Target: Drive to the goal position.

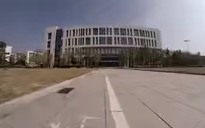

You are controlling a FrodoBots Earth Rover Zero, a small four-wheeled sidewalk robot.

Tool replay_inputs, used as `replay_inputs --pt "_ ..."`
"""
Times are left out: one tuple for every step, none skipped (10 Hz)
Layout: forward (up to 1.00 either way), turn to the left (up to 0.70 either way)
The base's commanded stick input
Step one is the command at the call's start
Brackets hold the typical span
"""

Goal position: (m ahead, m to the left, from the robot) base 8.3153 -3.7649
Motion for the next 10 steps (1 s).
replay_inputs --pt "0.7 -0.01" --pt "0.7 -0.01" --pt "0.7 -0.01" --pt "0.7 -0.01" --pt "0.7 -0.01" --pt "0.7 -0.01" --pt "0.7 -0.01" --pt "0.7 -0.01" --pt "0.7 -0.01" --pt "0.7 -0.01"
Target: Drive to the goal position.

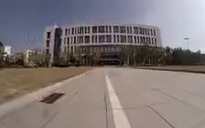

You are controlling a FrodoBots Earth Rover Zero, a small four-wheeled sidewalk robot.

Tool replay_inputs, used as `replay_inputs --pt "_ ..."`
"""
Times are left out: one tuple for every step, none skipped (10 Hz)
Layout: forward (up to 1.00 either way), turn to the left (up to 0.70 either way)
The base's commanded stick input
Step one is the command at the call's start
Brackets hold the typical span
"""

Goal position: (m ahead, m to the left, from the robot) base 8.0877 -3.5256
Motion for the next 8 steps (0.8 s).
replay_inputs --pt "0.7 -0.01" --pt "0.7 -0.01" --pt "0.7 -0.01" --pt "0.7 -0.01" --pt "0.7 -0.01" --pt "0.7 -0.01" --pt "0.7 -0.01" --pt "0.7 -0.01"
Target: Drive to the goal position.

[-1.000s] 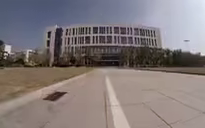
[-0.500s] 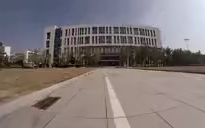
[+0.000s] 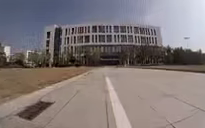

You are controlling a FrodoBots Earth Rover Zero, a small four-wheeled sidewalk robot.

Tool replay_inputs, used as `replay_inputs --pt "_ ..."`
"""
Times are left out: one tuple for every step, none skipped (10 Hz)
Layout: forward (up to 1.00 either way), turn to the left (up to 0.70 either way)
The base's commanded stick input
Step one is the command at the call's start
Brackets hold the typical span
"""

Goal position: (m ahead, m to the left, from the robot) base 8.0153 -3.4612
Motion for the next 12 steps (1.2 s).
replay_inputs --pt "0.7 -0.01" --pt "0.7 -0.01" --pt "0.7 -0.01" --pt "0.7 -0.01" --pt "0.7 -0.01" --pt "0.7 -0.01" --pt "0.7 -0.01" --pt "0.7 -0.01" --pt "0.7 -0.01" --pt "0.7 -0.01" --pt "0.7 -0.01" --pt "0.7 -0.01"
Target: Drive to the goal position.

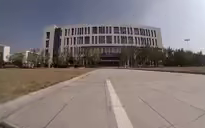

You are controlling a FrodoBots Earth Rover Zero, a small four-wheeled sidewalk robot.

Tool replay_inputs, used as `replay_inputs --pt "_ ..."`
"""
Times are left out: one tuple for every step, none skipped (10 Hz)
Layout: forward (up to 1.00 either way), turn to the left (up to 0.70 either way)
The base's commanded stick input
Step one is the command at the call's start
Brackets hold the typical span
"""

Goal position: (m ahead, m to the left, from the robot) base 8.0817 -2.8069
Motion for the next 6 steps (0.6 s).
replay_inputs --pt "0.7 -0.05" --pt "0.7 -0.35" --pt "0.7 -0.23" --pt "0.7 -0.12" --pt "0.7 -0.01" --pt "0.7 -0.01"
